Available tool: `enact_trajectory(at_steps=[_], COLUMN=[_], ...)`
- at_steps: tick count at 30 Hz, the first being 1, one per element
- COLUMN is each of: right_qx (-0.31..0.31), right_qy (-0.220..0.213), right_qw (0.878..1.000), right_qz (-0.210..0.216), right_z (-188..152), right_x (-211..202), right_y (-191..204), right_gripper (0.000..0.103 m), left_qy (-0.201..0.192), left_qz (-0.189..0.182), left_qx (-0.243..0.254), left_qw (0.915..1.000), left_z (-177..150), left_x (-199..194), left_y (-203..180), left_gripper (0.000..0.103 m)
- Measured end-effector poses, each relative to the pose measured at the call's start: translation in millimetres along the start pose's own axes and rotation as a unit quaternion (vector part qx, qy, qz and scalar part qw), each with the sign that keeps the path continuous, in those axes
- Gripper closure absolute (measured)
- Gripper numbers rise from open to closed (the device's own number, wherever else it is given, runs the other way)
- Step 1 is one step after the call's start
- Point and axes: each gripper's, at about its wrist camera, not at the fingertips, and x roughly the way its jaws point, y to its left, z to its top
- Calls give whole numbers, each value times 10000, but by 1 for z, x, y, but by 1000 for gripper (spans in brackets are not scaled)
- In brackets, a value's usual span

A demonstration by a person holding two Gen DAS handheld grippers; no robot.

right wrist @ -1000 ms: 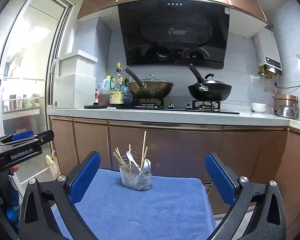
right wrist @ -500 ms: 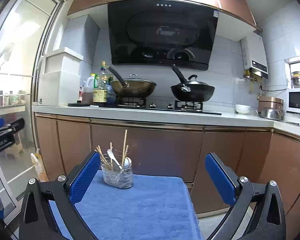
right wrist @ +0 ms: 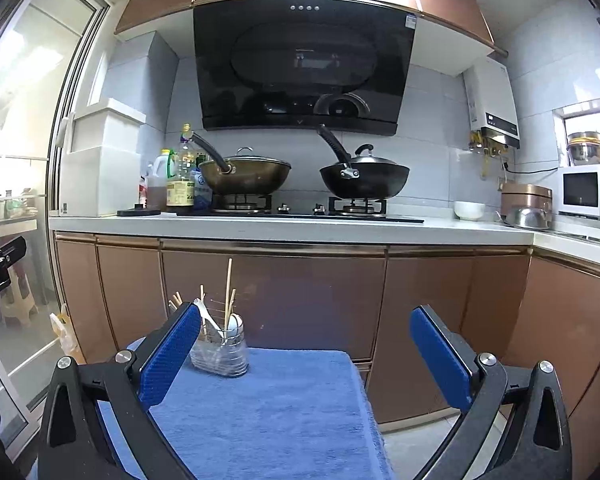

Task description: Organize utensils

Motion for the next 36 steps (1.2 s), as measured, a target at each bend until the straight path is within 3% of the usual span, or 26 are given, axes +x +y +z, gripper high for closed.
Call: enact_trajectory(at_steps=[18, 36], right_qx=[191, 108], right_qy=[-35, 70], right_qw=[9991, 9991], right_qz=[-369, -395], right_z=[2, -2], right_x=[0, 6], right_y=[-31, -28], right_gripper=[0, 0], left_qy=[17, 201], left_qz=[-10, -121], left_qx=[87, 43], left_qw=[10000, 9997], left_z=[3, -5], left_x=[-3, 3], left_y=[-4, -2], left_gripper=[25, 25])
